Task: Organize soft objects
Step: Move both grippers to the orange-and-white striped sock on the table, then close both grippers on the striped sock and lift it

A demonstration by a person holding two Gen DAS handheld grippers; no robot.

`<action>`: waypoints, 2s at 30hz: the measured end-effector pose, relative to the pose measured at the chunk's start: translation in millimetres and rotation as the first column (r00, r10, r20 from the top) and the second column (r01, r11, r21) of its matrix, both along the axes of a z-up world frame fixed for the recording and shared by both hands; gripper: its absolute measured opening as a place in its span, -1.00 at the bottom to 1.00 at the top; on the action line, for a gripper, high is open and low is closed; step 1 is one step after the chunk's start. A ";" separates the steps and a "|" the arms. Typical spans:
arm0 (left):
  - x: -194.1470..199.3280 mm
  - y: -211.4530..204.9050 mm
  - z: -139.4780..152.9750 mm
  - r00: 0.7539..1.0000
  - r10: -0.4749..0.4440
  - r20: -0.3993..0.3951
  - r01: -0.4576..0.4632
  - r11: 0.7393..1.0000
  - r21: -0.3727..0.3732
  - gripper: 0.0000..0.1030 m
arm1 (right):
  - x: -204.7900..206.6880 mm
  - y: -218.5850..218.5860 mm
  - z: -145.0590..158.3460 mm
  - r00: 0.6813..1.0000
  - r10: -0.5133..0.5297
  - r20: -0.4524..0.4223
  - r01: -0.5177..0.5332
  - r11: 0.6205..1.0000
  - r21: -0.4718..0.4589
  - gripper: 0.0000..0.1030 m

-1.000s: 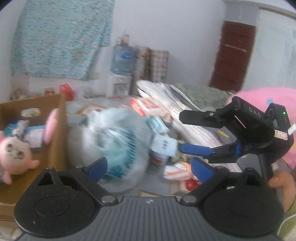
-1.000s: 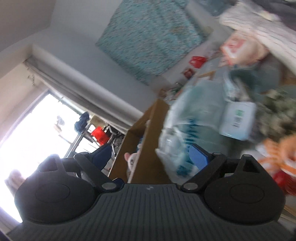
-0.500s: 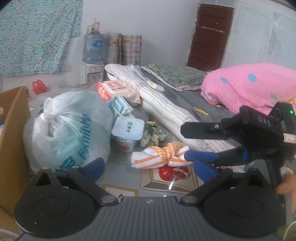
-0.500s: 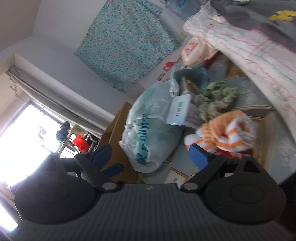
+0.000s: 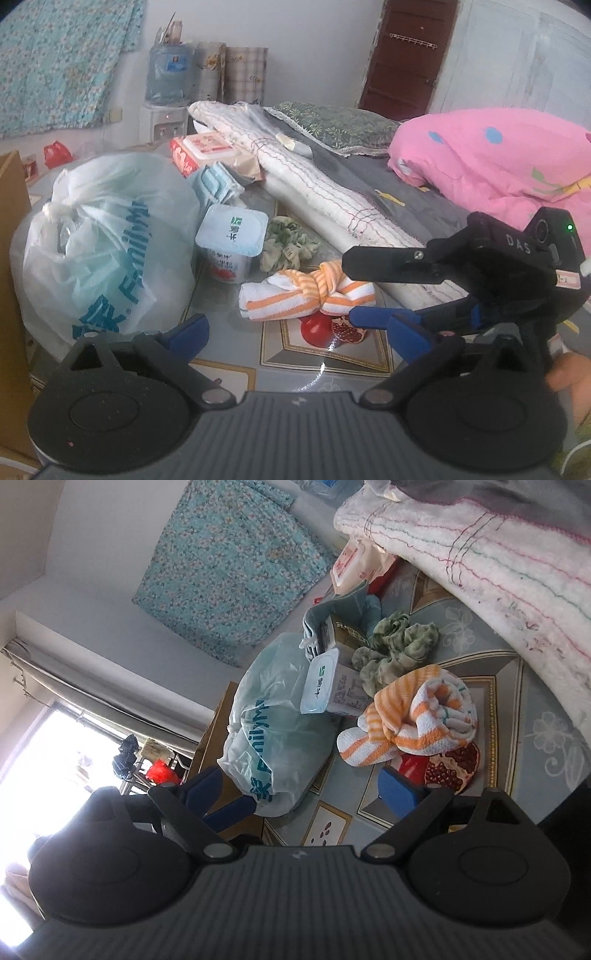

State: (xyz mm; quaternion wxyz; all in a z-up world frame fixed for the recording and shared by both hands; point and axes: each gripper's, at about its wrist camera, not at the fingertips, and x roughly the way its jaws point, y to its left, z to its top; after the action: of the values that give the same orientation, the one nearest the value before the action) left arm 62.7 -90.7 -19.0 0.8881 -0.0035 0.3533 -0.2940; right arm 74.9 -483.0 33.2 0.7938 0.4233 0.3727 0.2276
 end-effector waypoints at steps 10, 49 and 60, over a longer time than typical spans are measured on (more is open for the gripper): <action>11.4 0.8 -9.3 0.999 -0.004 -0.040 0.004 1.000 -0.015 1.00 | 10.4 -2.3 -9.7 1.000 -0.001 -0.022 0.001 1.000 0.011 0.77; 27.1 -25.7 -57.7 0.981 -0.086 -0.175 0.081 0.996 -0.038 0.62 | 31.2 -9.4 -16.7 0.998 -0.051 -0.045 0.037 0.963 -0.267 0.13; 15.0 -9.0 -49.5 0.976 -0.111 -0.187 0.106 0.994 -0.037 0.70 | 11.5 21.8 -29.2 0.984 0.127 -0.125 -0.134 0.990 -0.052 0.15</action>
State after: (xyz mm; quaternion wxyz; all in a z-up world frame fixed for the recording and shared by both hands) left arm 77.7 -99.7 -68.5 0.8331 -0.0241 0.4317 -0.3450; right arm 86.4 -461.2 3.9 0.7653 0.3870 0.4540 0.2416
